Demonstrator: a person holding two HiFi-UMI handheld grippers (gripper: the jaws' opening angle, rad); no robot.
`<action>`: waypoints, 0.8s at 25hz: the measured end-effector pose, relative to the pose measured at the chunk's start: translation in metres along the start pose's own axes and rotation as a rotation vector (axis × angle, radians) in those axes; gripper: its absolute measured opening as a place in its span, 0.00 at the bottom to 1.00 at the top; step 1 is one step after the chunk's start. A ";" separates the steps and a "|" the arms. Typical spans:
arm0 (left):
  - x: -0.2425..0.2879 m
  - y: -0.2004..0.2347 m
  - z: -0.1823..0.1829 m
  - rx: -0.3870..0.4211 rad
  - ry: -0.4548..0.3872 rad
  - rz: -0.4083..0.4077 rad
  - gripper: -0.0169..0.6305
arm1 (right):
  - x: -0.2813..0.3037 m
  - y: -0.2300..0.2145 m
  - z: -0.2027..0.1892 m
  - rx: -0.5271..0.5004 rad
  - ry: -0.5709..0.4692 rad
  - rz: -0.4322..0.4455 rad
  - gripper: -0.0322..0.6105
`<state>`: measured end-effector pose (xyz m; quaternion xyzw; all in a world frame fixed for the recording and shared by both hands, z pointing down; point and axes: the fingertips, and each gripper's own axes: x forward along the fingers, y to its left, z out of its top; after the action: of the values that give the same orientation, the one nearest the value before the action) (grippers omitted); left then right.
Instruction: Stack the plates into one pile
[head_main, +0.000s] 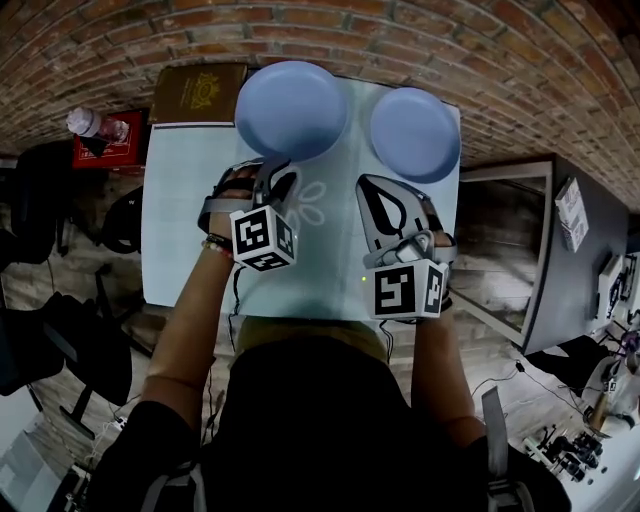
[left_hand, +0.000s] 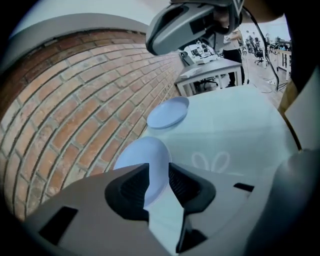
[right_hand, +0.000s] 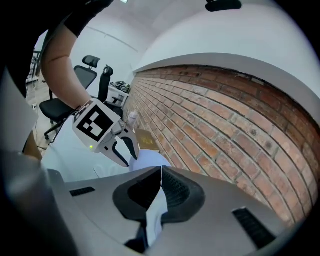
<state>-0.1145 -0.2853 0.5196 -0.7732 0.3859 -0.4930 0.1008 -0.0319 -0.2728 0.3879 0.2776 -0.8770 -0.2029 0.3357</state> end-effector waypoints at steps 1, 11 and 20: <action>0.007 -0.002 -0.003 0.013 0.012 -0.006 0.21 | -0.001 0.000 -0.004 0.001 0.007 0.000 0.11; 0.064 -0.018 -0.022 0.102 0.113 -0.062 0.22 | 0.000 -0.011 -0.031 0.017 0.047 -0.003 0.11; 0.086 -0.027 -0.037 0.099 0.152 -0.097 0.23 | 0.002 -0.011 -0.040 0.028 0.062 0.001 0.11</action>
<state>-0.1133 -0.3182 0.6116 -0.7456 0.3294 -0.5730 0.0854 -0.0007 -0.2894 0.4106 0.2879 -0.8689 -0.1818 0.3592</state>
